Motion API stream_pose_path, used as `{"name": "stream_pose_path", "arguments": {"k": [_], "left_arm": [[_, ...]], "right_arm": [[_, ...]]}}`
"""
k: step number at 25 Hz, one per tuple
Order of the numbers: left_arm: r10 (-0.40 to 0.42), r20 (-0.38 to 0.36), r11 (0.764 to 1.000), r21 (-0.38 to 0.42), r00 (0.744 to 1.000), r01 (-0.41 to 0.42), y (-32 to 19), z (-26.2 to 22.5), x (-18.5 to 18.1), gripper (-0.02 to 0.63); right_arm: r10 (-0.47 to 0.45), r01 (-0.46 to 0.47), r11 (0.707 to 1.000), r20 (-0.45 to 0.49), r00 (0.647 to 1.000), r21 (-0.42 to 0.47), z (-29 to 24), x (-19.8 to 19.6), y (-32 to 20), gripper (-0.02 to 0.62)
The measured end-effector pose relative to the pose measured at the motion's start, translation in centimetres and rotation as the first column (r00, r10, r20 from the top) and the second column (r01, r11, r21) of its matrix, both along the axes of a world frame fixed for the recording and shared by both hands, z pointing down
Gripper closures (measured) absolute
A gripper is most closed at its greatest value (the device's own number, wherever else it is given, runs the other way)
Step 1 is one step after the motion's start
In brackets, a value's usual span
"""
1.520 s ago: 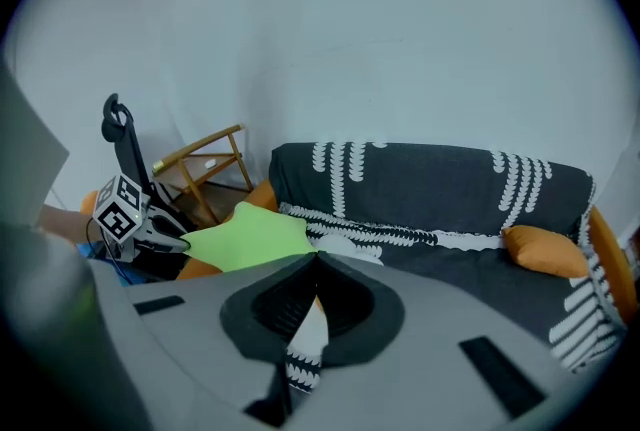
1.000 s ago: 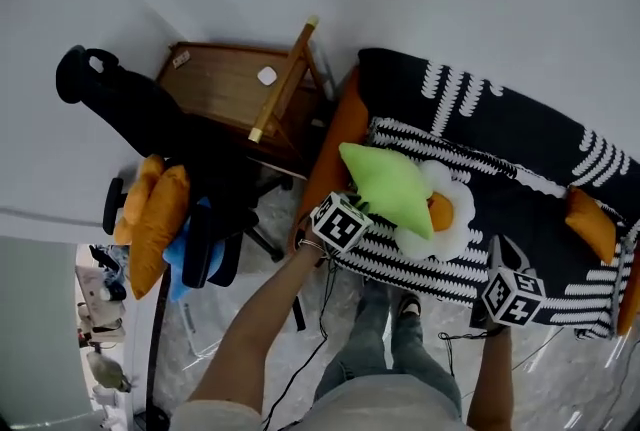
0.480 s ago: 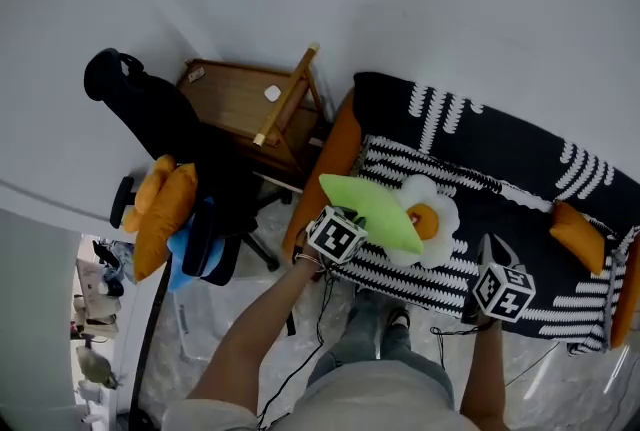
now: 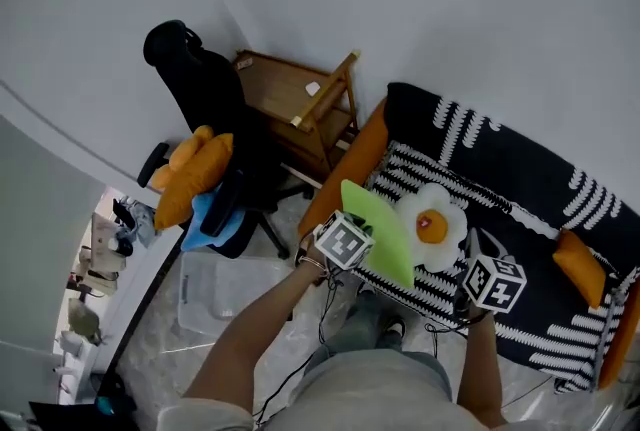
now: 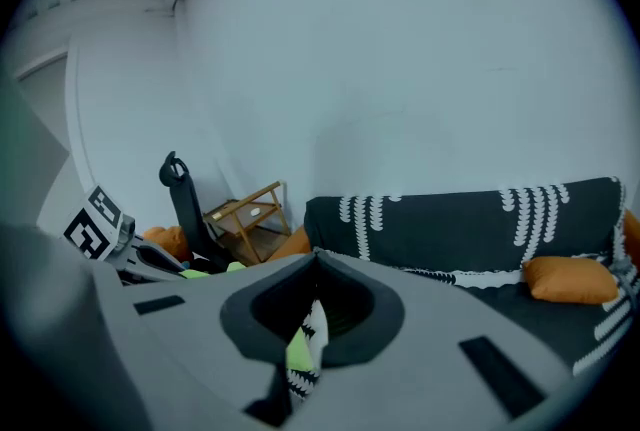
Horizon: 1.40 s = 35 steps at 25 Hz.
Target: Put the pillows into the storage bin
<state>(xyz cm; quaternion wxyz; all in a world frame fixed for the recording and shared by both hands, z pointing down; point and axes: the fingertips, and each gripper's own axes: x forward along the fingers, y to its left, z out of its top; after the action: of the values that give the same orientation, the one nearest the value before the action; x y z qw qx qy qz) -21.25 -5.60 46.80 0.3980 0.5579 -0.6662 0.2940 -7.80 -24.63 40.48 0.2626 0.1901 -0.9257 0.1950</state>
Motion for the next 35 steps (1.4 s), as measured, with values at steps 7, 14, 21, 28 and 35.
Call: {"name": "stream_pose_path", "arguments": {"k": [7,14,21,28,35], "left_arm": [[-0.106,-0.042,0.994,0.026,0.994,0.107,4.8,-1.7,3.5,0.560],[-0.199,-0.091,0.979,0.018,0.976,0.201,11.5,-0.8,6.2,0.560],[-0.356,-0.114,0.934,-0.009,0.928,0.357,20.6,0.1,7.0,0.560],[-0.520,-0.064,0.854,-0.034,0.851,0.519,30.3,0.8,7.3,0.560],[-0.664,-0.083,0.748,-0.081,0.743,0.659,39.9,3.3,8.5,0.560]], "right_arm": [[-0.147,0.147,0.989,0.008,0.989,-0.019,0.7,-1.9,3.5,0.594],[-0.298,0.298,0.954,-0.008,0.955,-0.035,1.3,-5.4,9.6,0.594],[-0.460,0.459,0.888,-0.014,0.888,-0.016,0.6,-10.4,17.8,0.594],[-0.604,0.604,0.797,-0.021,0.797,-0.027,2.9,-12.4,27.4,0.594],[-0.701,0.702,0.712,-0.075,0.709,-0.015,5.3,-13.9,35.4,0.594]]}}
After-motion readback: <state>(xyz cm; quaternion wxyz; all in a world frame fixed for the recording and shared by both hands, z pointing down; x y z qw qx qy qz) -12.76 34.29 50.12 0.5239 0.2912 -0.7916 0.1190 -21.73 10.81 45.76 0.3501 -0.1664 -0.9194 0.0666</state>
